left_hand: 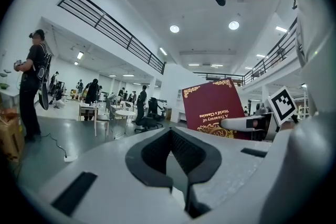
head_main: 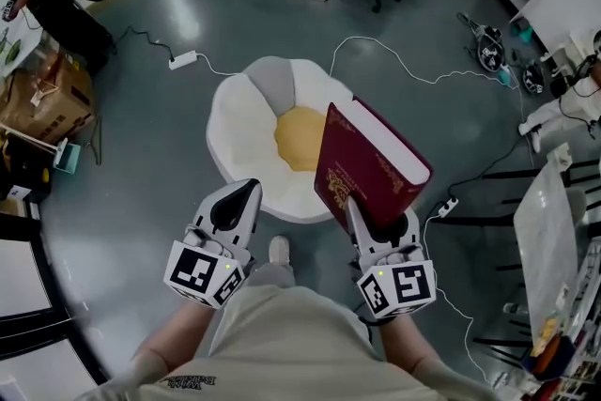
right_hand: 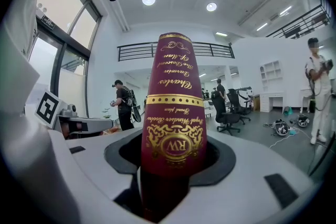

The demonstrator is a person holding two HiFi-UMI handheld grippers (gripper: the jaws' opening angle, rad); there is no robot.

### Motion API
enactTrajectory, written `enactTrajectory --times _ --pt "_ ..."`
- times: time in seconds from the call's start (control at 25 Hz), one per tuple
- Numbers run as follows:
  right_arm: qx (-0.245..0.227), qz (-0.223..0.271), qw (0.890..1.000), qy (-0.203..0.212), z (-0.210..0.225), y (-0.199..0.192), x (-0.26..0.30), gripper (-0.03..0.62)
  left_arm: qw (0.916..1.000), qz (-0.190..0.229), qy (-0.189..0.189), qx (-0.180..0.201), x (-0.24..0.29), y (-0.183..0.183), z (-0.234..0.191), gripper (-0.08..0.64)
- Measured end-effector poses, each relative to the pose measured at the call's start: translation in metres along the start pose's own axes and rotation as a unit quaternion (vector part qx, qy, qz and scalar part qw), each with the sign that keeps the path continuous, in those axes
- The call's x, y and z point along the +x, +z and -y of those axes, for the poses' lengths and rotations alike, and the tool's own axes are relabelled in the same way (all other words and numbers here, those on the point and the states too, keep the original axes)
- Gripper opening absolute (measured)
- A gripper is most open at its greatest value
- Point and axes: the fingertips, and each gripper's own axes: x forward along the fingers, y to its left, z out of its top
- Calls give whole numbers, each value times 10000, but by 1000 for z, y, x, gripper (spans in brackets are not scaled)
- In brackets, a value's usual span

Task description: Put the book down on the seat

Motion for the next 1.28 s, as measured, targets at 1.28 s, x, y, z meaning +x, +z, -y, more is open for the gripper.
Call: enactTrajectory --times 1.28 --pt "-69 36 9995 321 64 29 65 229 9990 264 349 111 78 36 -20 3"
